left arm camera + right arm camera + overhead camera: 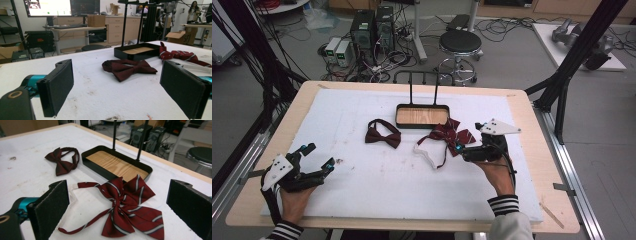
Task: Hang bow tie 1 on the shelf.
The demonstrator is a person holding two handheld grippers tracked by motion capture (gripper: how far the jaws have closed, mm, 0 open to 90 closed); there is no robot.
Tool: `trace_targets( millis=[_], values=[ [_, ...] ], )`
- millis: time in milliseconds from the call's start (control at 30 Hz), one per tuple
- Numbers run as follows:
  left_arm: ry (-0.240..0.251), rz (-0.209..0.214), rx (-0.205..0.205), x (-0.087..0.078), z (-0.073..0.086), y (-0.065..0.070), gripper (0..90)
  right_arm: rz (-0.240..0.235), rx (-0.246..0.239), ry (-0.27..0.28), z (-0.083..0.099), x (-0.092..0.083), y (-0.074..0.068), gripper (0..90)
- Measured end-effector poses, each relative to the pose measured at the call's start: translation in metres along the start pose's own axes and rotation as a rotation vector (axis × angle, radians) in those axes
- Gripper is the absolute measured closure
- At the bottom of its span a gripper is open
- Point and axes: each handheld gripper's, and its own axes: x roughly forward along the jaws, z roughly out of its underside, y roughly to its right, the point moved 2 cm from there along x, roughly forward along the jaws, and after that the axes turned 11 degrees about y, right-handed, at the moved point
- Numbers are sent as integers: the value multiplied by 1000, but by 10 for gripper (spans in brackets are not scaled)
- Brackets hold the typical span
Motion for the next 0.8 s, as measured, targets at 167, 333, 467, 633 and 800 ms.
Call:
trace_targets(
  millis=[167, 333, 467, 633, 800],
  values=[
    [-1, 1, 1, 0, 0, 0, 122, -21, -14, -43, -7, 13, 1, 35],
    [1, 1, -1, 0, 0, 0, 122, -32, -10, -89, -13, 25, 3, 35],
    [0, 1, 1, 0, 0, 0, 122, -38, -37, -139, -14, 36, 4, 47],
    [0, 0, 1, 0, 0, 0, 122, -39, -57, -219, -16, 50, 8, 48],
    [1, 0, 1, 0, 0, 0, 122, -55, -59, -274, -18, 61, 9, 50]
  ],
)
